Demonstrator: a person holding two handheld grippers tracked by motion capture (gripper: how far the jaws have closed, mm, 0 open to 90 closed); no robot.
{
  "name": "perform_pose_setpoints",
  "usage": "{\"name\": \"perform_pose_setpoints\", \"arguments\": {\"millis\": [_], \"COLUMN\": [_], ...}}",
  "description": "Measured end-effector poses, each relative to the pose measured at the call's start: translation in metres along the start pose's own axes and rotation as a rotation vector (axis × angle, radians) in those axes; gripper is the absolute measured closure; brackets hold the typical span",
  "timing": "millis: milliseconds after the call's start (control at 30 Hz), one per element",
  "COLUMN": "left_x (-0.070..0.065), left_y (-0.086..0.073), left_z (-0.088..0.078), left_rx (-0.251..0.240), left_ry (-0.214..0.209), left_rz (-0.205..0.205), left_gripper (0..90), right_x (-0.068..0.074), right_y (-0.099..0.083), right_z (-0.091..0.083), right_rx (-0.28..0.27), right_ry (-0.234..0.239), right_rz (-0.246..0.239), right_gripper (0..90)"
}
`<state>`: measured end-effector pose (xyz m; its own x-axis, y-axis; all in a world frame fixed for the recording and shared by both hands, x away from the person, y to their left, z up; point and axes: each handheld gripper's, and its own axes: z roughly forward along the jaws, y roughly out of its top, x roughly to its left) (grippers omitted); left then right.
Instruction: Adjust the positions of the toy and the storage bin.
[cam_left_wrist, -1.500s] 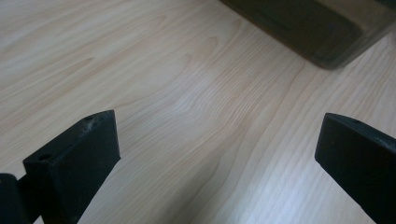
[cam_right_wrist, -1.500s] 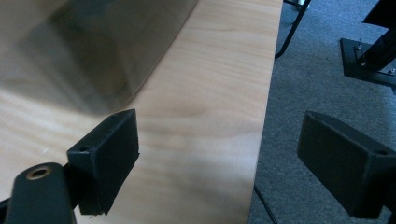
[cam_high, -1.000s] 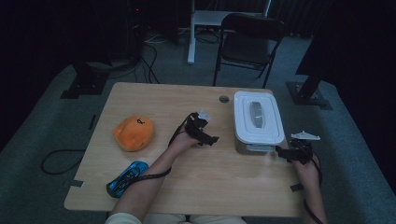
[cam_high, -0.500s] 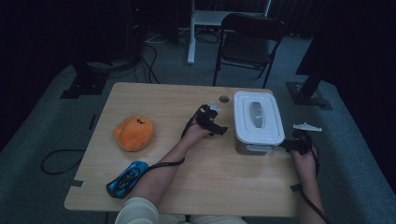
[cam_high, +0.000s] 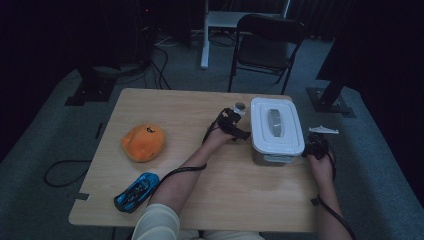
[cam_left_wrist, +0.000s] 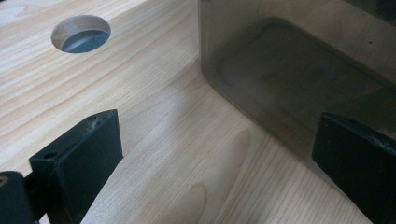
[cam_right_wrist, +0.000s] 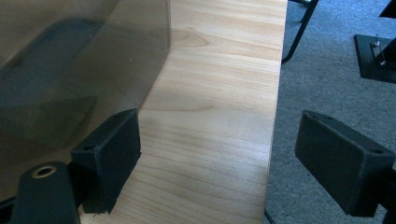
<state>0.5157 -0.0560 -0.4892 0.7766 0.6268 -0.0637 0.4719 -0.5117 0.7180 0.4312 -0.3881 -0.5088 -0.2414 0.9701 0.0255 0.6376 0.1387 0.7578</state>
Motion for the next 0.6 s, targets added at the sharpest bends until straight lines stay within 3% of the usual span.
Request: {"name": "perform_pose_setpoints", "arguments": {"millis": [267, 600], "left_x": [-0.003, -0.002], "left_y": [0.001, -0.003], "left_z": [-0.005, -0.022], "left_rx": [0.005, 0.030], "left_ry": [0.014, 0.050], "left_rz": [0.019, 0.067], "left_gripper": [2.3, 2.3], "right_x": [0.001, 0.019], "right_y": [0.000, 0.004], "right_z": [-0.004, -0.005], "right_rx": [-0.040, -0.047], "right_ry": [0.074, 0.071], "right_rz": [0.023, -0.022], "right_gripper": [15.9, 21.2]}}
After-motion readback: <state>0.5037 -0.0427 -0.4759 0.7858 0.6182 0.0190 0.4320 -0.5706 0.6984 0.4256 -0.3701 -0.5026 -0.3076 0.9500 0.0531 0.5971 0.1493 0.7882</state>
